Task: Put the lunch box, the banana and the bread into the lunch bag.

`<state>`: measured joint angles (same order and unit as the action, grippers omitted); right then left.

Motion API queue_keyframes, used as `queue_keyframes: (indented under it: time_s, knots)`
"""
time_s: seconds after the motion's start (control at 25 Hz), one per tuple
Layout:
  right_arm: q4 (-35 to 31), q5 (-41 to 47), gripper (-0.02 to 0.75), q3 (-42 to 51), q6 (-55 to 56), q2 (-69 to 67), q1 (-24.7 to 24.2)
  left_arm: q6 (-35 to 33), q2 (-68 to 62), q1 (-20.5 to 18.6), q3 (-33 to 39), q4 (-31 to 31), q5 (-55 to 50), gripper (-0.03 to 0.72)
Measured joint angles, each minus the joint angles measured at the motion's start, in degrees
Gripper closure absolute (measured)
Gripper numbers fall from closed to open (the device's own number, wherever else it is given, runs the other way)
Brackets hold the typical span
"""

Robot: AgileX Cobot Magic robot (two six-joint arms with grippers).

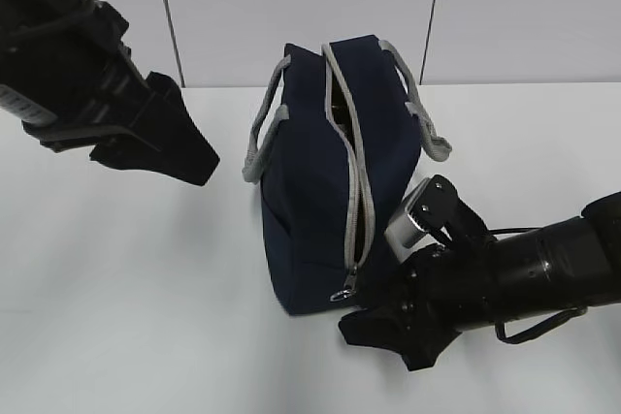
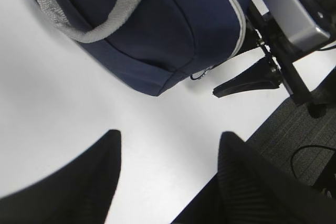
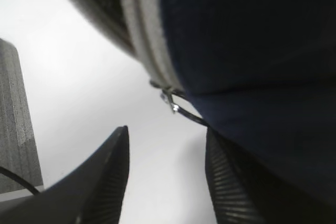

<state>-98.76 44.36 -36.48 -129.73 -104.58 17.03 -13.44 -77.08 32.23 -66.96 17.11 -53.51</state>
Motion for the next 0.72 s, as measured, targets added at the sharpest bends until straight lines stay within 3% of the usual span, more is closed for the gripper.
queue_keyframes:
  time_s: [0.24, 0.48, 0.72]
  knots:
    - [-2.87, 0.18, 0.383, 0.0, -2.12, 0.0, 0.0, 0.0, 0.0, 0.0, 0.0, -0.07, 0.0, 0.274]
    - [-4.4, 0.21, 0.311, 0.0, -3.63, 0.0, 0.0, 0.0, 0.0, 0.0, 0.0, -0.1, -0.45, 0.274]
    - [-4.67, 0.3, 0.297, 0.0, -4.09, -1.45, 0.0, 0.0, 0.0, 0.0, 0.0, -0.63, -0.67, 0.274]
